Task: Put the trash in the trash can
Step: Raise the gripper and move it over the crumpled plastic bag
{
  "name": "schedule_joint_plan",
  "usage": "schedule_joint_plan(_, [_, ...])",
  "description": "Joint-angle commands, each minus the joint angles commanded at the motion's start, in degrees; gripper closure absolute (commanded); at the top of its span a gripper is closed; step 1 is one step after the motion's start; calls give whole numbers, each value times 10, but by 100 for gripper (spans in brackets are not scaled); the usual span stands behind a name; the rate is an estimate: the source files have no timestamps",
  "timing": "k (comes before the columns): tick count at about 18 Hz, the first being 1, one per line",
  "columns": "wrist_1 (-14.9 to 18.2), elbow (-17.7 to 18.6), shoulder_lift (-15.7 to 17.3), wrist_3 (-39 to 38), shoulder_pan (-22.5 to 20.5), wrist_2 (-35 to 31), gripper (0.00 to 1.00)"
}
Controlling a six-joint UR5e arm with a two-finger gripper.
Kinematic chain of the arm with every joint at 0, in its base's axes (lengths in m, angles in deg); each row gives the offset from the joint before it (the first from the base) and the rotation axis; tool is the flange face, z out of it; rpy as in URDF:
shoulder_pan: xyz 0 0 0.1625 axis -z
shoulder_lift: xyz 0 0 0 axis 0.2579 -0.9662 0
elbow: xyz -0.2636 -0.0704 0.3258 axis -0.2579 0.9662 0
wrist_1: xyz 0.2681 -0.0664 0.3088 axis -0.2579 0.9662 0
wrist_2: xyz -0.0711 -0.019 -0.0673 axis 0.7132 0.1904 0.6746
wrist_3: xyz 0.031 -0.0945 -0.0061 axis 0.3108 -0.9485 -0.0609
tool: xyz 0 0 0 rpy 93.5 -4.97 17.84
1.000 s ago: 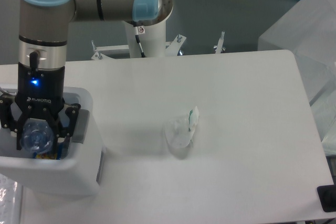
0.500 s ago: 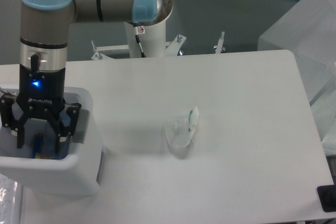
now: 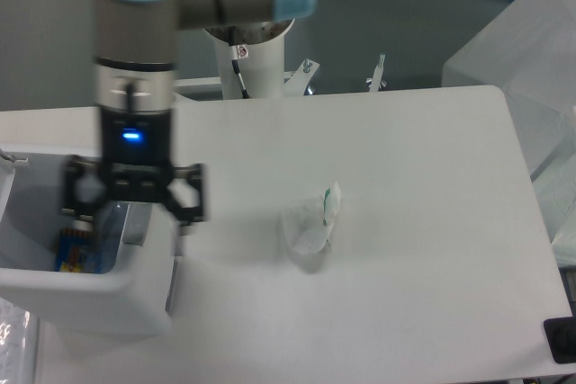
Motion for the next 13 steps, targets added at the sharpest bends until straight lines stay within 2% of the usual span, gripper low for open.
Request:
schedule_joint_plan(2, [0,16,0,25,-43,-5,0])
schedule_joint_plan(4, [2,37,0,47,-66,-16,0])
schedule_joint_plan(6, [2,69,-1,89,-95,-53,0])
schedule_joint_plan(9, [3,112,-2,189,-119,-91,0])
schedule_joint_plan(13, [5,163,-1,293,-144,-99,0])
